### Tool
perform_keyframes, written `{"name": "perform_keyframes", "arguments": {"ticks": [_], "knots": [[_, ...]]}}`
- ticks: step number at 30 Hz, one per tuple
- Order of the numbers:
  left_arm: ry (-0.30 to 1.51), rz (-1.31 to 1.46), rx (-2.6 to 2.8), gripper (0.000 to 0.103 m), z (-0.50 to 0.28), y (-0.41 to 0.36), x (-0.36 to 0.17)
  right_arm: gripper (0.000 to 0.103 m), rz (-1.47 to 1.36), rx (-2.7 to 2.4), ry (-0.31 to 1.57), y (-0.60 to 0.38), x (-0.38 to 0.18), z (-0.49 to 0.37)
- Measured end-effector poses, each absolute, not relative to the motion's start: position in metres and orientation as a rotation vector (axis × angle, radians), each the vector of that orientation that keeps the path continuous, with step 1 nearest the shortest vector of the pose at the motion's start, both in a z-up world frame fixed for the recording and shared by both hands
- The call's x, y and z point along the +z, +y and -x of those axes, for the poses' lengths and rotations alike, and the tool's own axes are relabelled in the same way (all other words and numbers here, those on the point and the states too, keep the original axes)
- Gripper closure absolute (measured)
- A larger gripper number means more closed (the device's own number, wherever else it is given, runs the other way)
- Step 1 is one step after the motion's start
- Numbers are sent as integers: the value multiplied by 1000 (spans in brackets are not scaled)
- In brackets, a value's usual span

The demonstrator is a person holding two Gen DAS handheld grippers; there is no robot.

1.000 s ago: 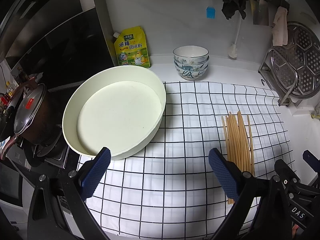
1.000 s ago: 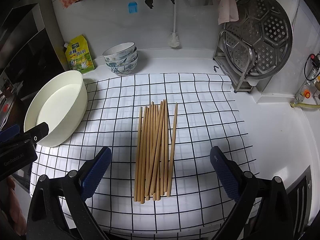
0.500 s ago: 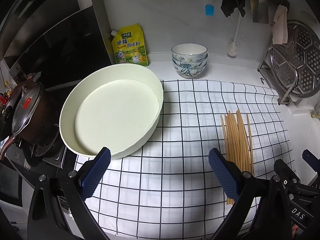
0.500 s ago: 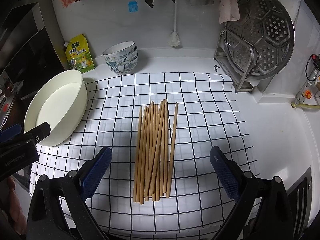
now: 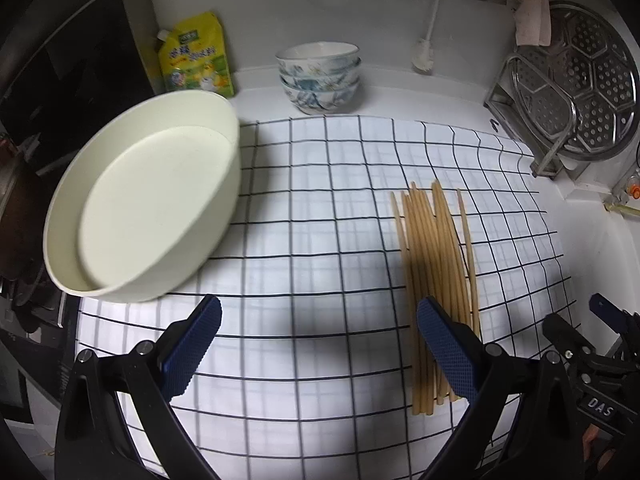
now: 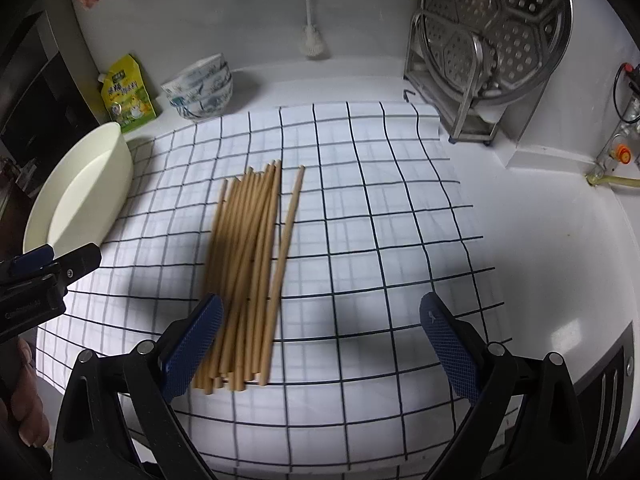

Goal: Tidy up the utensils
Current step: 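Lower the left tool onto a wooden chopstick and close it while the right tool grasps another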

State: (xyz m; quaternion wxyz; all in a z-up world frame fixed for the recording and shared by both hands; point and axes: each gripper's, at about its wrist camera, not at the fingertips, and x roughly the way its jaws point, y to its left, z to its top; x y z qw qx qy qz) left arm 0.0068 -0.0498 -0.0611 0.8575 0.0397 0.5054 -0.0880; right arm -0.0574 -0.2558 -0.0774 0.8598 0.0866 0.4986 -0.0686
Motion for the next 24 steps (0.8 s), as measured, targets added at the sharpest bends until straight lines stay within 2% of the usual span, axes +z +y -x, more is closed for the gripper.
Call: {"name": "perform_keyframes", "arguments": {"ticks": [11,24], "knots": [[1114,-75,-160,7,-15,-65,-114,9,-130,-143,1105,-256,-135,17],[1120,-85,-152,7,-22,-77,-133,9,-55,-157,1150,-251,-159,6]]}}
